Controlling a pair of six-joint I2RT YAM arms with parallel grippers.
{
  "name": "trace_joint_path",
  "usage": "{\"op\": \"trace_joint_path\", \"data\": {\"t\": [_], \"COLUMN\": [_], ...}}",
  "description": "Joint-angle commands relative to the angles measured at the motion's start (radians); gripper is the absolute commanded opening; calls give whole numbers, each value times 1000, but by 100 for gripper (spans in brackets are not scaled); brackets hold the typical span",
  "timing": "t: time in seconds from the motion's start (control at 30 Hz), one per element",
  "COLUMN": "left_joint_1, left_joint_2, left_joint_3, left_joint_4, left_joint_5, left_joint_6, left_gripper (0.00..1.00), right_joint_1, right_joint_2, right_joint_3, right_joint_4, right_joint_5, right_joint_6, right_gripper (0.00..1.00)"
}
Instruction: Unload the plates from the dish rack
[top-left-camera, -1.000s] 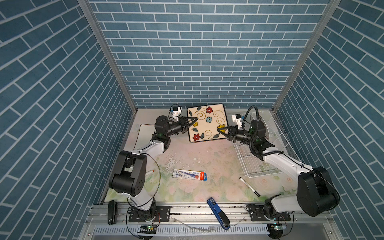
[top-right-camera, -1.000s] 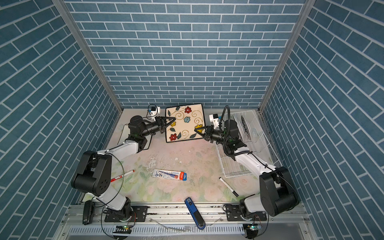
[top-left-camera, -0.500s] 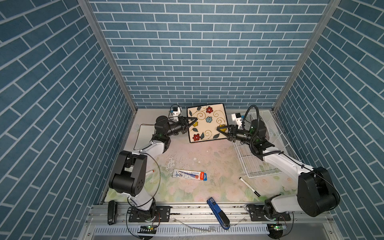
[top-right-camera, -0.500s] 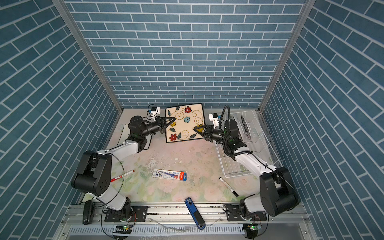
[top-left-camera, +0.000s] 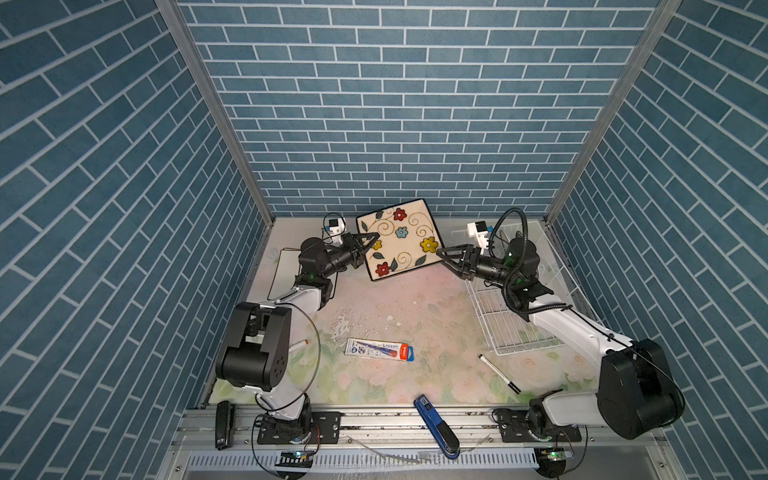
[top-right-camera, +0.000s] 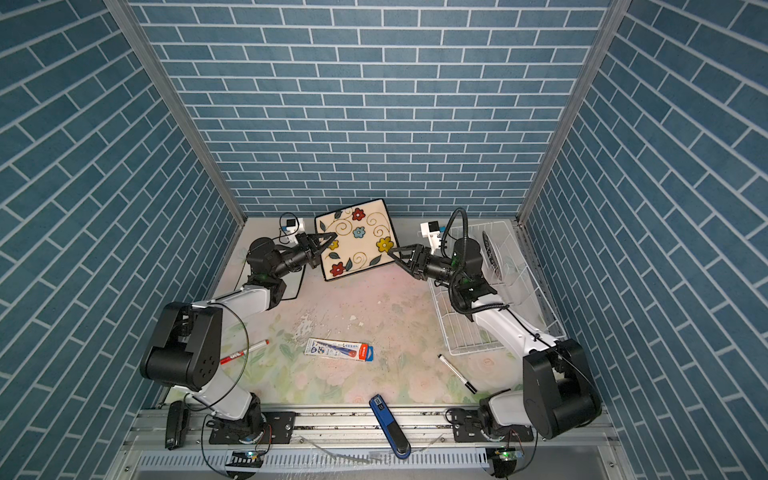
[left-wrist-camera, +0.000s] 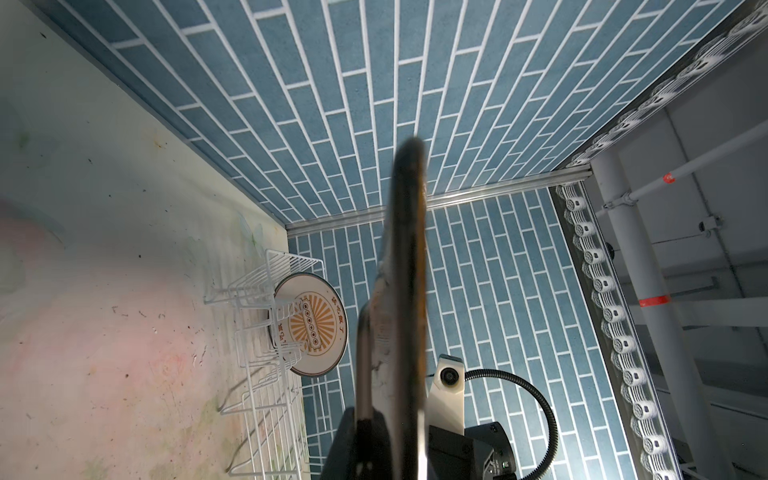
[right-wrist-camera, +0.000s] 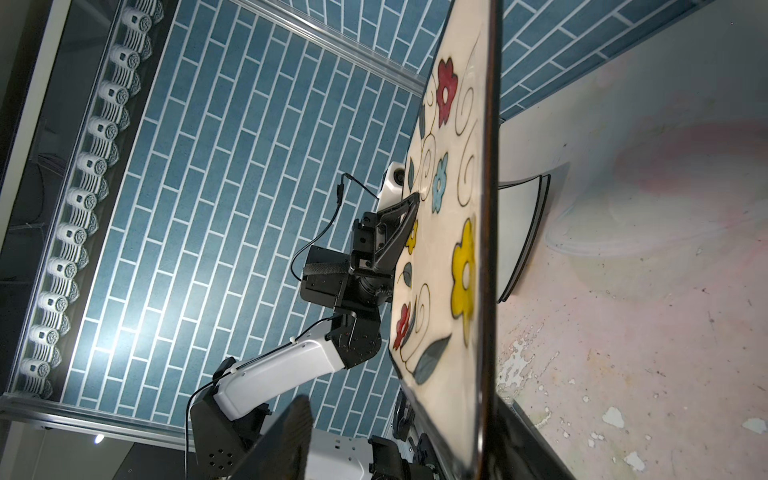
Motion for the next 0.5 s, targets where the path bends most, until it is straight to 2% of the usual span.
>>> {"op": "trace_joint_path", "data": {"t": [0.0,0.27,0.47], "left_joint_1": [18,30,64], "left_joint_2": [-74,-195,-299], "left_joint_3": [-2,-32,-94], "left_joint_4": [121,-38,-90], "left_joint_5": [-56,-119,-201], "left_joint_6": [10,131,153], "left_gripper": [0,0,0], "right_joint_1": [-9,-17,-25], "right_joint_2": [-37,-46,-56], "right_joint_3": [30,22,10], "right_joint_4": [29,33,36], "right_joint_5": [-9,-2,3], "right_joint_6": [-22,-30,-33], "right_gripper": [67,73,77]}}
